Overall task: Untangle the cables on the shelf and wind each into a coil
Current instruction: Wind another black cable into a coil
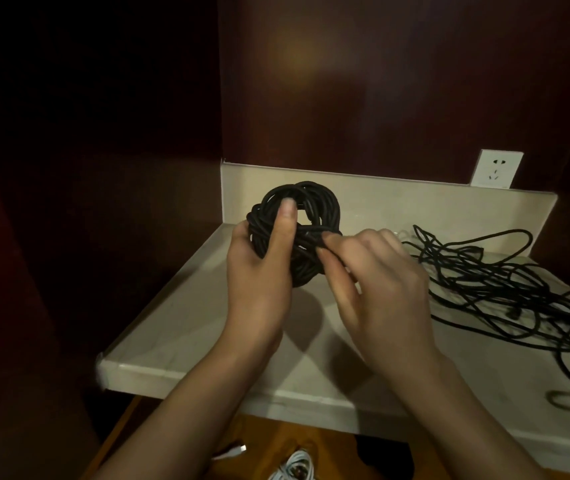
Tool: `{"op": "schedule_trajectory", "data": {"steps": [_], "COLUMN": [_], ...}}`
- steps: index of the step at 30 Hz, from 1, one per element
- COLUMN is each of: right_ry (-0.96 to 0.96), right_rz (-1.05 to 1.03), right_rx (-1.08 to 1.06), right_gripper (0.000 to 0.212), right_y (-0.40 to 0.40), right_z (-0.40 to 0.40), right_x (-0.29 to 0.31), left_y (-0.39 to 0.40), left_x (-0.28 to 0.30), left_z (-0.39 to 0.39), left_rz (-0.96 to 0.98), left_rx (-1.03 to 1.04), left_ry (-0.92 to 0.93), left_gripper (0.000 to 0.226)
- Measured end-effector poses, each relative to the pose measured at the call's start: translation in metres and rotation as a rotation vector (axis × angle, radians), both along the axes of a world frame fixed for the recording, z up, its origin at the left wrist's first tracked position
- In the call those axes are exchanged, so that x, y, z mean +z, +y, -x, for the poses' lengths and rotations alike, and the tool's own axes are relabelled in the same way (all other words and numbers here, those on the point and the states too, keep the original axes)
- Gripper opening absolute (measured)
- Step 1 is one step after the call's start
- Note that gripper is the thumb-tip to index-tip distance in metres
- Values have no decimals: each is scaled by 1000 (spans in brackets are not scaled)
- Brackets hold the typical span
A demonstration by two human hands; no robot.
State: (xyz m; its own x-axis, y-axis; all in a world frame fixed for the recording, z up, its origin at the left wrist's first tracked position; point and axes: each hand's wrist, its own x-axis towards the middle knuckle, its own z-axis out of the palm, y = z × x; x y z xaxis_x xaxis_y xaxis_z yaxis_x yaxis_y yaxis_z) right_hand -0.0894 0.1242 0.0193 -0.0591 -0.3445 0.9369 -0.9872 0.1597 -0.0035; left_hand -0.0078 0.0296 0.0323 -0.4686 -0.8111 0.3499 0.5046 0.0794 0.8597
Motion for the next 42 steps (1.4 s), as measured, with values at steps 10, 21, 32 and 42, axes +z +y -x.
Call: {"op": "schedule_trajectory", "data": {"steps": [10,21,32,42], "right_ry": [231,-316,-233,-134], "right_rz": [-294,-250,-144,-116], "right_rx": [-182,248,37,-48], "right_gripper": [28,10,16,43], "right_y": [13,16,14,10], "right_z": [-1,-4,-21,-35], "right_x": [26,48,41,35], "left_y": [1,2,7,9], "left_x": [2,3,2,2], "left_z": [-4,-5,-3,-8], "left_rz": [29,72,133,307], "left_rx": [-11,8,54,80], "left_ry": [36,81,104,108], "left_gripper": [25,30,23,24]}}
